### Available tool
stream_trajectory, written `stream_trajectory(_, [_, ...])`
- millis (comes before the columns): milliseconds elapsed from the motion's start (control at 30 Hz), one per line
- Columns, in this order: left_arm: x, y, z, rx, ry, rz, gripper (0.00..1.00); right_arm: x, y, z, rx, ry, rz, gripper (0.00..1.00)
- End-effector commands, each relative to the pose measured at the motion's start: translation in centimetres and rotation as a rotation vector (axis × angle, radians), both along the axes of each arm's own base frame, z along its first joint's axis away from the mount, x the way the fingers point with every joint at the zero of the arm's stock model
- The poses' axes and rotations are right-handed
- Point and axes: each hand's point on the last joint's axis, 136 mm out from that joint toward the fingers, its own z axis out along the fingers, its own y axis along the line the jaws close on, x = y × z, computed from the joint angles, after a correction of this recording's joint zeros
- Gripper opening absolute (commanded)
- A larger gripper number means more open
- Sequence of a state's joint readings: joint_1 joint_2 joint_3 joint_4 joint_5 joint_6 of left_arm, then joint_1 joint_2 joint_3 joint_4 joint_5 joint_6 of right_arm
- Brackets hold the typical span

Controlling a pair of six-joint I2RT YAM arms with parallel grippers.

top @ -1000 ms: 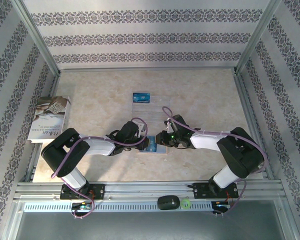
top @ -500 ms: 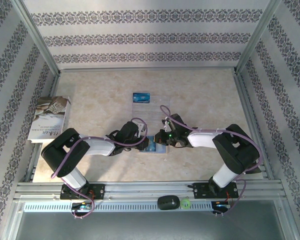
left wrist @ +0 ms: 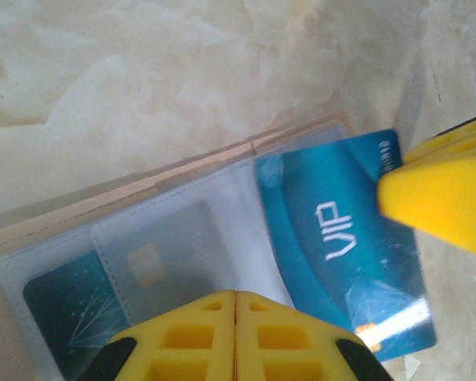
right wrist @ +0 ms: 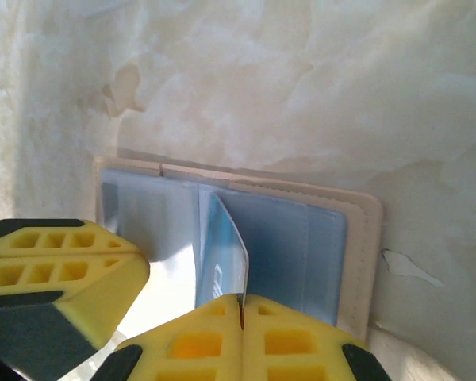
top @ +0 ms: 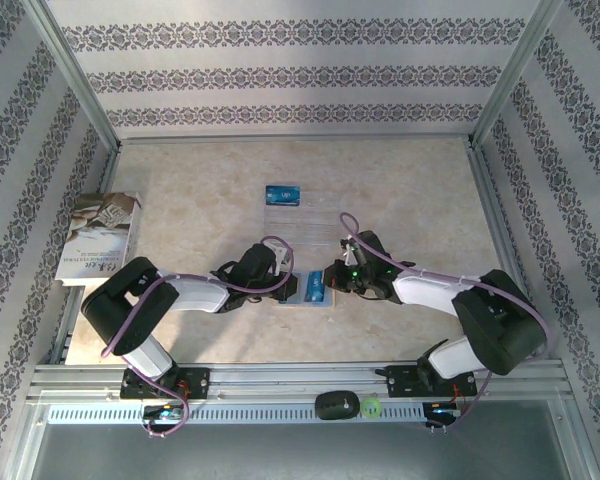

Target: Take the credit cards out of the card holder

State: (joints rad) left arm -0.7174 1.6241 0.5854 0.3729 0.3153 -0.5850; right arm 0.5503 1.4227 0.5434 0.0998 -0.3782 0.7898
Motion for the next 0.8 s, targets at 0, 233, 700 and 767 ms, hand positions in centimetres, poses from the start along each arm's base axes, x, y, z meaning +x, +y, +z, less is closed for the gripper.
stream_trajectory(0, [-0.4,1.7,0.3,0.019,0.033,0.022,0.12,0.0,-1.3,1.0,-0.033,-0.042,0.005,0.0])
stream_trajectory(233, [1.4,0.4,11.9,-0.264,-0.174,-0.117,0.22,1.6,0.9,10.1,0.165,-0.304,0.14,0.0])
stream_trajectory(700, [0.0,1.2,20.0,-0.805,-0.279,-0.226,0.26,0.6,3.3,20.9,0.523,-0.594,0.279,0.0])
stream_trajectory(767, [-0.1,1.0,20.2,-0.831,-0.271,-0.241,0.26,0.6,3.4,21.0,0.524,-0.594,0.28,0.0])
